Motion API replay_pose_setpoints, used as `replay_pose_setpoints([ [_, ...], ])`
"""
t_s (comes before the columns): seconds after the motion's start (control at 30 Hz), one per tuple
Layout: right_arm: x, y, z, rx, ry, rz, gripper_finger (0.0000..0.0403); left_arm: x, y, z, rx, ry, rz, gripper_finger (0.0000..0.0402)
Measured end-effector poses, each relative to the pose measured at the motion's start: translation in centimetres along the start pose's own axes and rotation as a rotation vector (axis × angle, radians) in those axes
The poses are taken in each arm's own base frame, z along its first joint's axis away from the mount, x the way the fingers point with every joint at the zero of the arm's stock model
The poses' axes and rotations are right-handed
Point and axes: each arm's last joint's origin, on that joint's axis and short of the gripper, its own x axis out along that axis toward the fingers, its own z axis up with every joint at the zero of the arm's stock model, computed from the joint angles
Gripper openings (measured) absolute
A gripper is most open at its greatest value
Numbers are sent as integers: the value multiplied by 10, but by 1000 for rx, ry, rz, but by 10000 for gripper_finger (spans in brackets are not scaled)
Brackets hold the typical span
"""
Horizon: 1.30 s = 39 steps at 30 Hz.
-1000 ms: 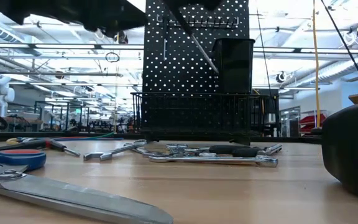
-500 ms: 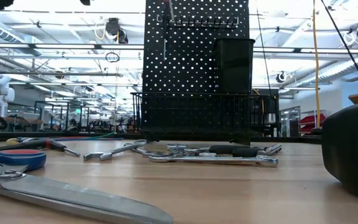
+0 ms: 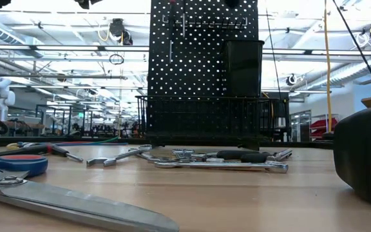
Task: Hang tools onto peg board
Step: Hang the nut driver on the pegboard
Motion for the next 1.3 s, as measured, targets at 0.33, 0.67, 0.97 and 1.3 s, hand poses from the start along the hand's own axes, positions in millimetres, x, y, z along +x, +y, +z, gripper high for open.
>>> replay_pose_setpoints([
  [0.33,12,-12,3,39,-21,-39,23,0,0,0,-1,3,9,107],
  [0.67,21,-20,4,48,-33,-23,23,0,0,0,-1,3,9,107],
  [0.97,27,-26,3,43,-34,-47,24,0,0,0,-1,3,9,107],
  [1.3,38,-28,-8,-43,-24,-77,24,0,0,0,0,4,8,107],
])
